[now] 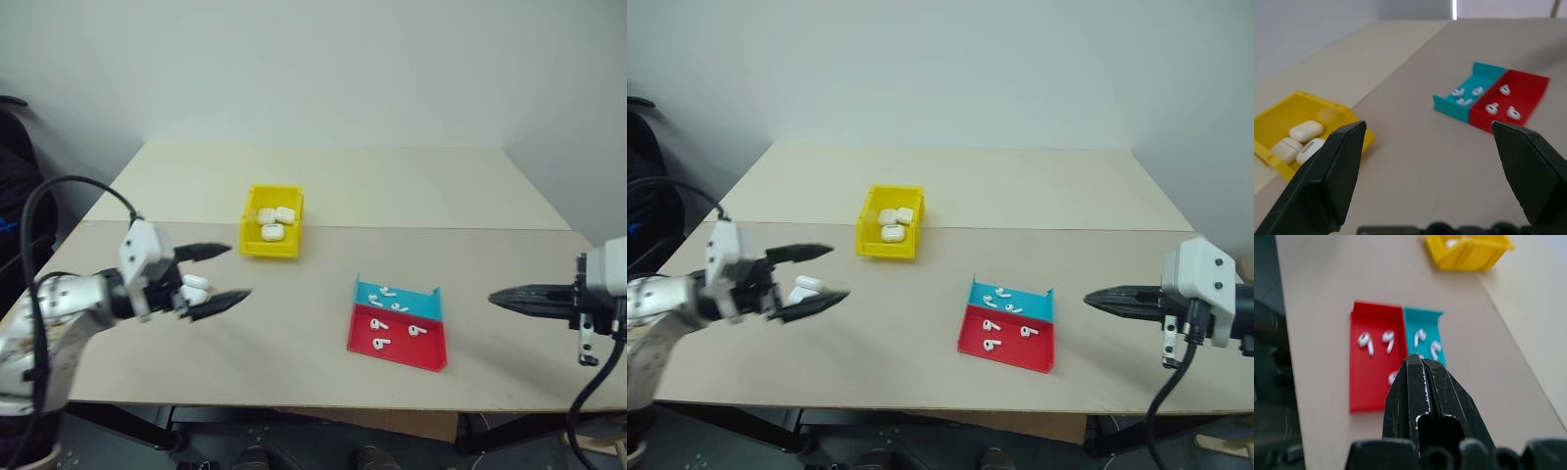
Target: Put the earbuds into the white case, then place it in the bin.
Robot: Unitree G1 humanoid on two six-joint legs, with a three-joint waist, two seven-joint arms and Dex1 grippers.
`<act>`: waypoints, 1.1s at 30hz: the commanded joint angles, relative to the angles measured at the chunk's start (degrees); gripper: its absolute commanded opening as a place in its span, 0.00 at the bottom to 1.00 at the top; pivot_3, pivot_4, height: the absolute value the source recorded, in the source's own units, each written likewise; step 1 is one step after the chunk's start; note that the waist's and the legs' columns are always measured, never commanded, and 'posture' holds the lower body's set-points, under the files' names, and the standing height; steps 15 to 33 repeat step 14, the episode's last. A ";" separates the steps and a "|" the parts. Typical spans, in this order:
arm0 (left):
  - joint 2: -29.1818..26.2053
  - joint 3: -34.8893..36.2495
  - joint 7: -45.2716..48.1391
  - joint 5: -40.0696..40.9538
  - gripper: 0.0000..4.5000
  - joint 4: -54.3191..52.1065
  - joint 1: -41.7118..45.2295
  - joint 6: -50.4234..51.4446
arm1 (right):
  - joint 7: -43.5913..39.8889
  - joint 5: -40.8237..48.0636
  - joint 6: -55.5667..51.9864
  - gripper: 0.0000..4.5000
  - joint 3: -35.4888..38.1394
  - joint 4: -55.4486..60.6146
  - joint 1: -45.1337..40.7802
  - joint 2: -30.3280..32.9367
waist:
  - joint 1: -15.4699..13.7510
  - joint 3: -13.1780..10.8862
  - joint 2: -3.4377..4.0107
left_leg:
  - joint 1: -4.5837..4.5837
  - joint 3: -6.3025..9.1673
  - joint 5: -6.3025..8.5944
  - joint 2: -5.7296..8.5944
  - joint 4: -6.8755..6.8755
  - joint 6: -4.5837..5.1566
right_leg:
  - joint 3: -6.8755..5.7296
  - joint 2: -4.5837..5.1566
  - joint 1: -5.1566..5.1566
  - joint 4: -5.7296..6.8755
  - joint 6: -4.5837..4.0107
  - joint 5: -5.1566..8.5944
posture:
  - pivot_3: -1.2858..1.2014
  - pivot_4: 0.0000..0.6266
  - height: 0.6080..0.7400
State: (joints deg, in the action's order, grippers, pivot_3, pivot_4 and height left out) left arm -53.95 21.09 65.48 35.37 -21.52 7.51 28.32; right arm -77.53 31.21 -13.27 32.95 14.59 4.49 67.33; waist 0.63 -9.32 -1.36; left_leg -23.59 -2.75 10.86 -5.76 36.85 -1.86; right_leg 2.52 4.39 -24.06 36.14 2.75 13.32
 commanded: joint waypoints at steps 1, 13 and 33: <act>-3.65 6.37 4.10 1.44 0.99 -0.12 -3.16 -0.51 | -3.79 -3.46 4.61 0.00 3.21 -4.10 0.63 1.47 | 0.00 0.00 0.01 | 0.00 0.00 0.00 0.00 -0.01 0.00 | 0.00 0.00 -0.01 0.00 -0.01 0.01 | 0.52 0.24 1.00; -2.95 11.30 2.71 4.16 0.99 -3.75 -8.85 0.47 | -5.18 -5.33 6.76 0.00 -0.73 -7.79 -3.26 1.29 | 0.08 0.00 0.00 | 0.01 -0.05 0.00 -0.01 -0.04 0.00 | 0.04 0.00 -0.05 0.03 -0.05 0.04 | 0.52 0.24 1.00; -2.84 11.33 2.34 4.14 0.99 -3.86 -8.84 0.42 | -5.10 -5.37 6.71 0.00 -0.95 -7.73 -3.51 1.26 | 0.08 0.00 0.00 | 0.01 -0.05 0.00 -0.01 -0.04 0.00 | 0.04 0.00 -0.05 0.03 -0.06 0.04 | 0.52 0.24 1.00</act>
